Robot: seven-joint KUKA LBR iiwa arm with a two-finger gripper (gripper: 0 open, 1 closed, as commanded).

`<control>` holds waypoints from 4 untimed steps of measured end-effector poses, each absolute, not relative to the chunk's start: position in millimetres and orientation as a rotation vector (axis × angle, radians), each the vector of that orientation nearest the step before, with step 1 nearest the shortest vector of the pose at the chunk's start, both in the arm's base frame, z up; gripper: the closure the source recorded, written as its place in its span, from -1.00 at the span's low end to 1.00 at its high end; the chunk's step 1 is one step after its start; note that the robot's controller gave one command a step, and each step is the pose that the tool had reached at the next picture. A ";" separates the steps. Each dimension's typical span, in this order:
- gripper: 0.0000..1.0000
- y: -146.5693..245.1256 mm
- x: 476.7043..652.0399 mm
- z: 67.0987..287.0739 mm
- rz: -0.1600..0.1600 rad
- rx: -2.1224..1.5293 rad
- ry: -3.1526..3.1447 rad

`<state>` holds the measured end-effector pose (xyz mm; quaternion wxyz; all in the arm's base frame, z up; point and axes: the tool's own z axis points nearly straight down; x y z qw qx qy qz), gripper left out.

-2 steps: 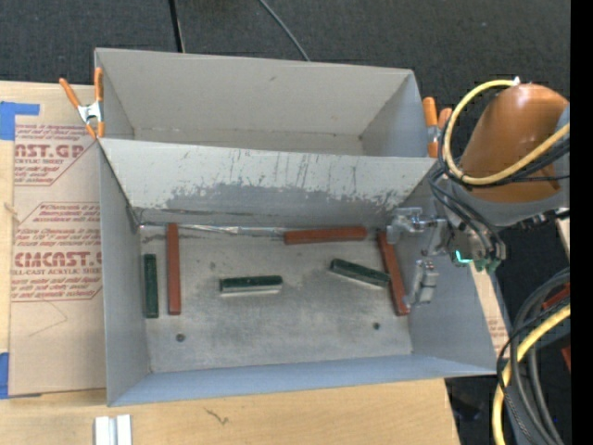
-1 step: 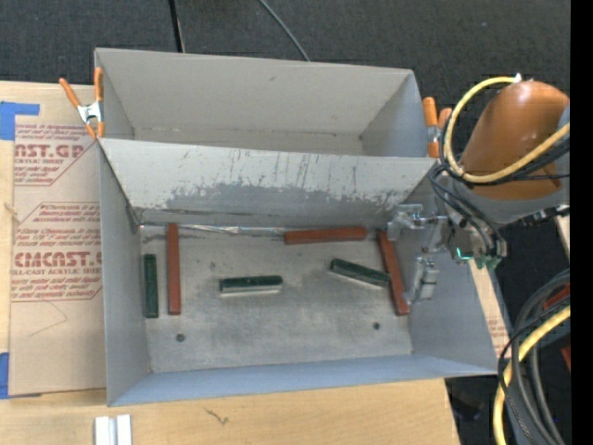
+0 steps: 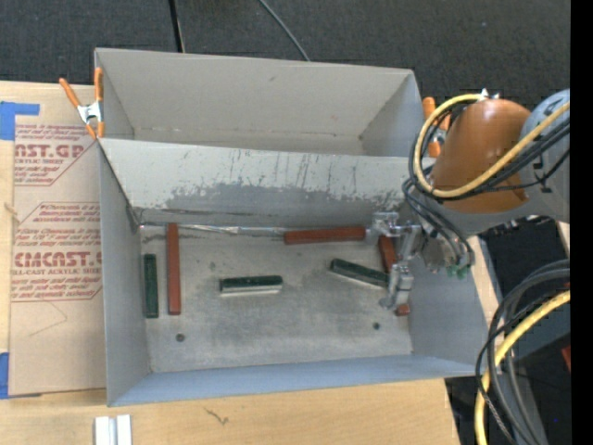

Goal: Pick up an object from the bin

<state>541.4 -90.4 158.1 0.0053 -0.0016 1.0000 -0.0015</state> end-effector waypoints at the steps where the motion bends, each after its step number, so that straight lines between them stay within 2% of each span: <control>1: -1.00 -107.2 540.0 88.7 0.002 0.092 3.134; 2: 1.00 -37.6 574.6 71.8 0.001 -0.040 3.139; 3: -1.00 -38.1 574.5 71.7 0.000 -0.040 3.140; 4: -1.00 -38.2 574.5 71.7 0.000 -0.041 3.140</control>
Offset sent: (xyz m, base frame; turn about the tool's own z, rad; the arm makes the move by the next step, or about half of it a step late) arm 0.0328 0.0514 -0.0861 -0.0216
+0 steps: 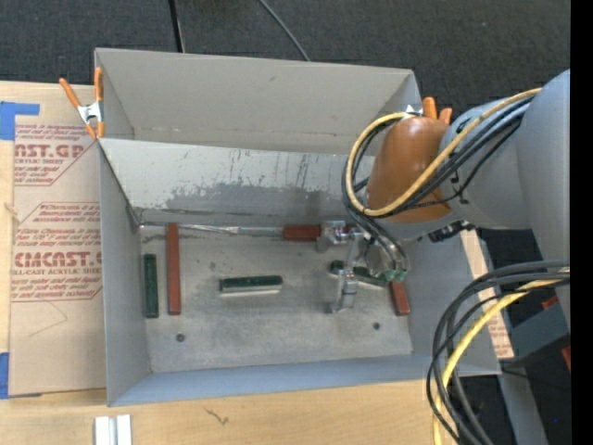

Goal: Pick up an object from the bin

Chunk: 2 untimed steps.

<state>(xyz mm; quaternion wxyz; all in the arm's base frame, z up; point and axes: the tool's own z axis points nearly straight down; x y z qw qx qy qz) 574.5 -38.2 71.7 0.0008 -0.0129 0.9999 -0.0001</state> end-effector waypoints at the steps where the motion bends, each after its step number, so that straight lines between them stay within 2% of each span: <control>1: 1.00 -86.0 581.5 69.8 -0.001 0.263 3.129; 2: 1.00 -86.0 581.5 69.8 -0.001 0.263 3.129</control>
Offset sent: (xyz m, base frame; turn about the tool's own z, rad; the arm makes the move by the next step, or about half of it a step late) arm 0.0000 0.0000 0.0000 0.0000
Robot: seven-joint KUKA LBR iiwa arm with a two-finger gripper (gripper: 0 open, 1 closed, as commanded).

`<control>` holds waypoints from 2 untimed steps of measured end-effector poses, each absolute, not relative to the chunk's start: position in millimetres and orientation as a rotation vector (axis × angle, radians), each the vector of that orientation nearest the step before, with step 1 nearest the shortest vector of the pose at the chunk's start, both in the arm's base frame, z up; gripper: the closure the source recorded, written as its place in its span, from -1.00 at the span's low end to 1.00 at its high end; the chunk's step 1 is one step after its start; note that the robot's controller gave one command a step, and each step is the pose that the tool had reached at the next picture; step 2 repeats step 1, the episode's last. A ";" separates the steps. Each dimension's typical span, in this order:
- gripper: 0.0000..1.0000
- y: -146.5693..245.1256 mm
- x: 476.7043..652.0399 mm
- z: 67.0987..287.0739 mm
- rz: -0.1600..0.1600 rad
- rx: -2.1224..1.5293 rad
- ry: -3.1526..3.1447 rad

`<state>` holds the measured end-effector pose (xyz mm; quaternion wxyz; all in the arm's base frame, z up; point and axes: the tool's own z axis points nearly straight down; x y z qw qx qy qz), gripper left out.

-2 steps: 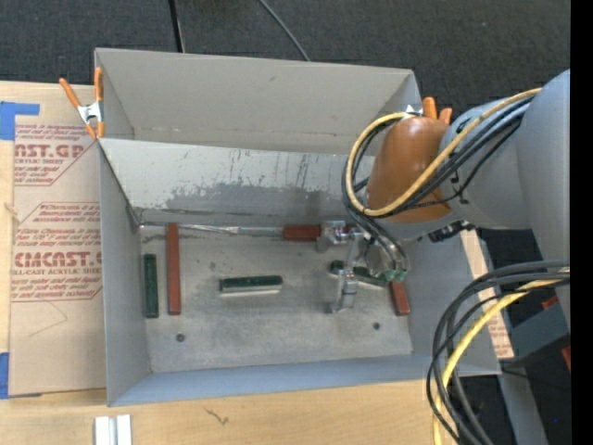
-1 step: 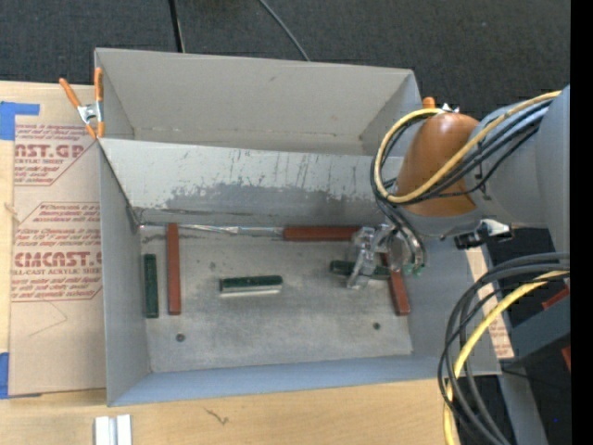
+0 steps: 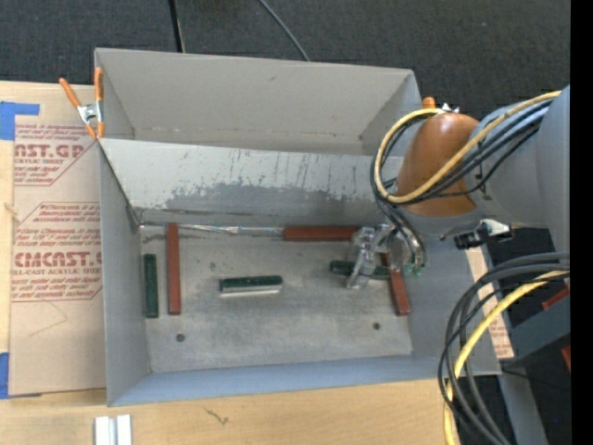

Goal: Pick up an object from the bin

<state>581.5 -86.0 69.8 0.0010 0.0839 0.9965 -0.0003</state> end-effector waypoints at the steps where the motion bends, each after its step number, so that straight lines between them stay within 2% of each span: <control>1: 1.00 -106.8 585.9 238.1 -0.001 0.288 3.120; 2: 1.00 -106.8 585.9 238.1 -0.001 0.288 3.120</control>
Offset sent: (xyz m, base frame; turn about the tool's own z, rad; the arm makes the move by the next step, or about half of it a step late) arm 0.0000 0.0000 0.0000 0.0000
